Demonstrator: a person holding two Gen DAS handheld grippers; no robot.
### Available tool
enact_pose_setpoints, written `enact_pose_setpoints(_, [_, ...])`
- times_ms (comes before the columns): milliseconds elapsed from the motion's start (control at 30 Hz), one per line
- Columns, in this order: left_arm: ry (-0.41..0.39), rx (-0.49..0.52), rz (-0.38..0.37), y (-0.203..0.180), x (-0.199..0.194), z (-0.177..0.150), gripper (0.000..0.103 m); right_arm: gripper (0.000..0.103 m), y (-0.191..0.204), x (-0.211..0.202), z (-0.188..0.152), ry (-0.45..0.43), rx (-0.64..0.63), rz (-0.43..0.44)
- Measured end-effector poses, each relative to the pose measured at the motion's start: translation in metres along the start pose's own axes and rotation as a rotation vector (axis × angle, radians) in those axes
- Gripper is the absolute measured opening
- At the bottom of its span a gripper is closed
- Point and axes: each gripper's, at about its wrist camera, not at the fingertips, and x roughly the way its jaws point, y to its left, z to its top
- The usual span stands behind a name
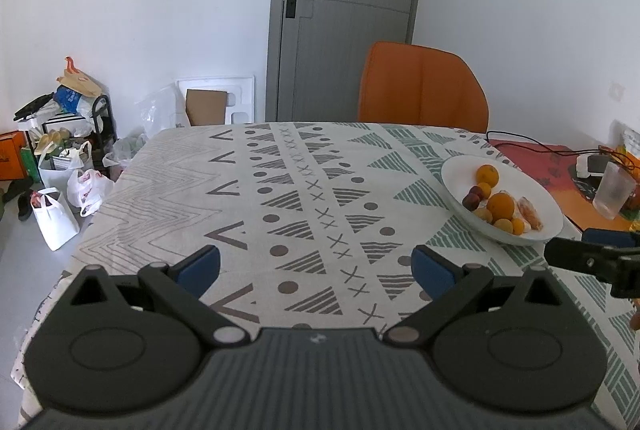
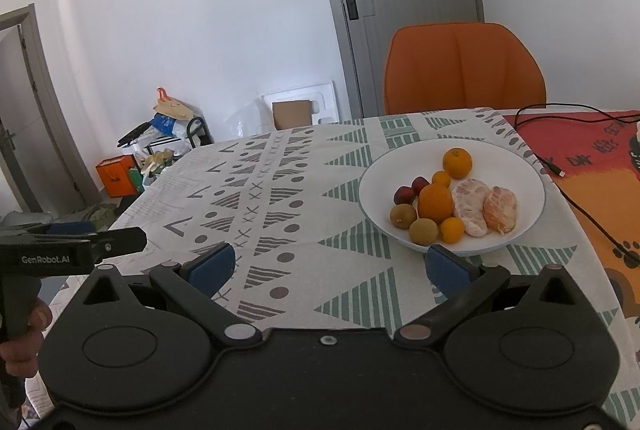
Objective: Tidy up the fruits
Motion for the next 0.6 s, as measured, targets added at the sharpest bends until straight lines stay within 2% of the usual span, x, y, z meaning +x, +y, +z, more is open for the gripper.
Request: enact_pose_setpoints(600, [0.006, 0.011, -0.008, -0.006, 0.0032, 0.0021, 0.101, 0.103, -0.003, 0.0016, -0.0011, 0.001, 0.015, -0.003])
